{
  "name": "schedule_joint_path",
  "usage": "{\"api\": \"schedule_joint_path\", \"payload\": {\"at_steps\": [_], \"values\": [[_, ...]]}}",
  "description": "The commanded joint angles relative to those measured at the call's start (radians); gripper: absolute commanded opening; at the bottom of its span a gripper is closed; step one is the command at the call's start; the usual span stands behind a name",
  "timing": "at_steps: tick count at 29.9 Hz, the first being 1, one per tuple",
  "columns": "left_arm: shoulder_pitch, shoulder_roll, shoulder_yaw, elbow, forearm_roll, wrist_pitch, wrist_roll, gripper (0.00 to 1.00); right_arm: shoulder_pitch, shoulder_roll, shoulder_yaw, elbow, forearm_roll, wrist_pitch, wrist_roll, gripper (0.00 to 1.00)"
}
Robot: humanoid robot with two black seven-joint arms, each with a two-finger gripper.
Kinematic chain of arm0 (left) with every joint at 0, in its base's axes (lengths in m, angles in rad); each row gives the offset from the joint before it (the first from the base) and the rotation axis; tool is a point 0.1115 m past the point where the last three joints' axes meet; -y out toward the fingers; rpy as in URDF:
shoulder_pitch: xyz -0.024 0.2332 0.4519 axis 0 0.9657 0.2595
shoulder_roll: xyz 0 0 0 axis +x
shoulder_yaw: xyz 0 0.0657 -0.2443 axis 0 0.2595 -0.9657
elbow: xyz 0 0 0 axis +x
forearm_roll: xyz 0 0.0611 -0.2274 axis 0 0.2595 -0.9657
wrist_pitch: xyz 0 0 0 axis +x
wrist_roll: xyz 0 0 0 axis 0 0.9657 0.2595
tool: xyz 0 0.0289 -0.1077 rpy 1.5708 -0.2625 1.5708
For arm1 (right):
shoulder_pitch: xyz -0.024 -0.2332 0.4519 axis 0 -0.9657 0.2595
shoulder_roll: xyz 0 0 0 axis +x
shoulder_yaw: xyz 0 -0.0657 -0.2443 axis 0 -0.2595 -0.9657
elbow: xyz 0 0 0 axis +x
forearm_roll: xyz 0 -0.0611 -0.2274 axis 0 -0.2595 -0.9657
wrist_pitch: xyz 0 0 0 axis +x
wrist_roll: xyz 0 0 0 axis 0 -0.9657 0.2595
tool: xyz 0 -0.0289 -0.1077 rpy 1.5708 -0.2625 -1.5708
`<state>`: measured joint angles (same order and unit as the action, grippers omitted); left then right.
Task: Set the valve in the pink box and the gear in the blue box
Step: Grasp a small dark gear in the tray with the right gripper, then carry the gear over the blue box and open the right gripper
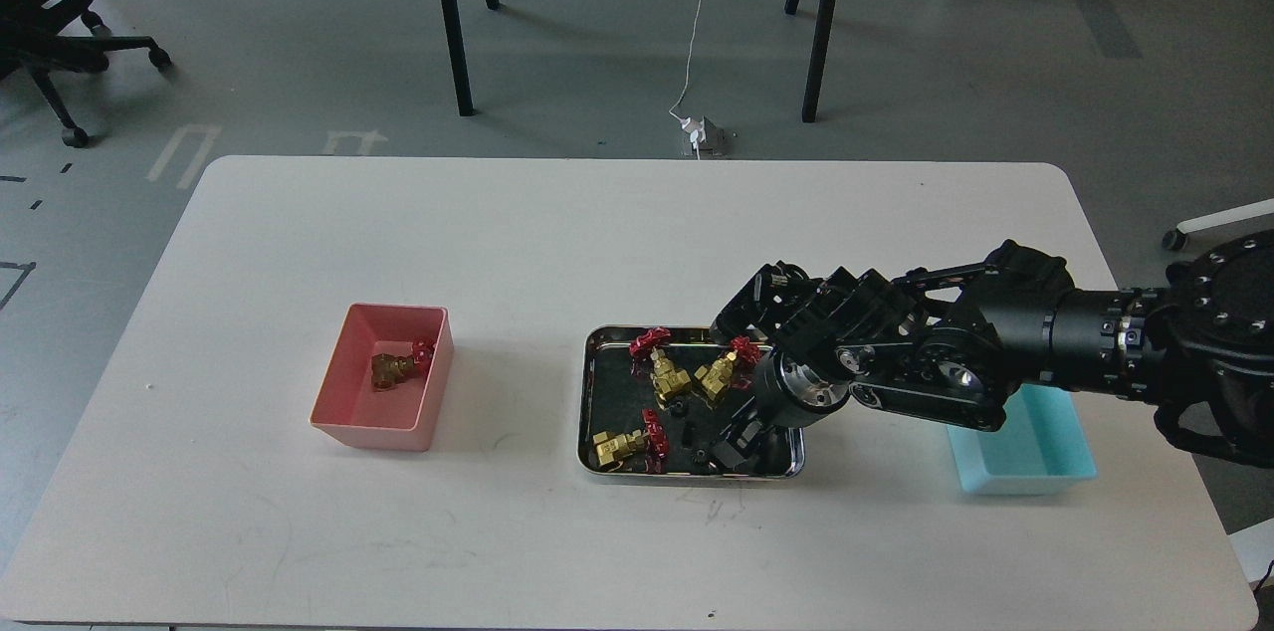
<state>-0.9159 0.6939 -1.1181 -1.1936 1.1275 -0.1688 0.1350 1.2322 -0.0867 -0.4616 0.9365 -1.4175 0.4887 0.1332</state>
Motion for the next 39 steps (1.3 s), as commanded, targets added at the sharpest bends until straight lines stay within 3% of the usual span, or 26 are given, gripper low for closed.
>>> {"api": "schedule_joint_path", "payload": {"at_steps": [1, 9, 24, 33, 39], "values": [[0.0, 0.006, 0.0, 0.0, 0.0, -0.002, 0.0, 0.9, 0.003, 0.002, -0.015, -0.001, 0.0, 0.0, -0.001, 0.69], [0.0, 0.015, -0.002, 0.0, 0.0, -0.002, 0.0, 0.9, 0.006, 0.007, -0.032, 0.001, 0.0, 0.0, 0.0, 0.58], [0.002, 0.019, -0.002, 0.0, 0.0, 0.0, 0.0, 0.9, 0.021, 0.005, -0.032, 0.012, 0.002, 0.0, -0.01, 0.16], [0.002, 0.019, -0.002, 0.0, 0.0, 0.0, 0.0, 0.9, 0.047, -0.004, -0.026, 0.022, 0.005, 0.0, -0.01, 0.07], [0.002, 0.019, -0.002, 0.0, 0.0, 0.0, 0.0, 0.9, 0.085, -0.06, 0.064, 0.025, 0.022, 0.0, -0.01, 0.07]]}}
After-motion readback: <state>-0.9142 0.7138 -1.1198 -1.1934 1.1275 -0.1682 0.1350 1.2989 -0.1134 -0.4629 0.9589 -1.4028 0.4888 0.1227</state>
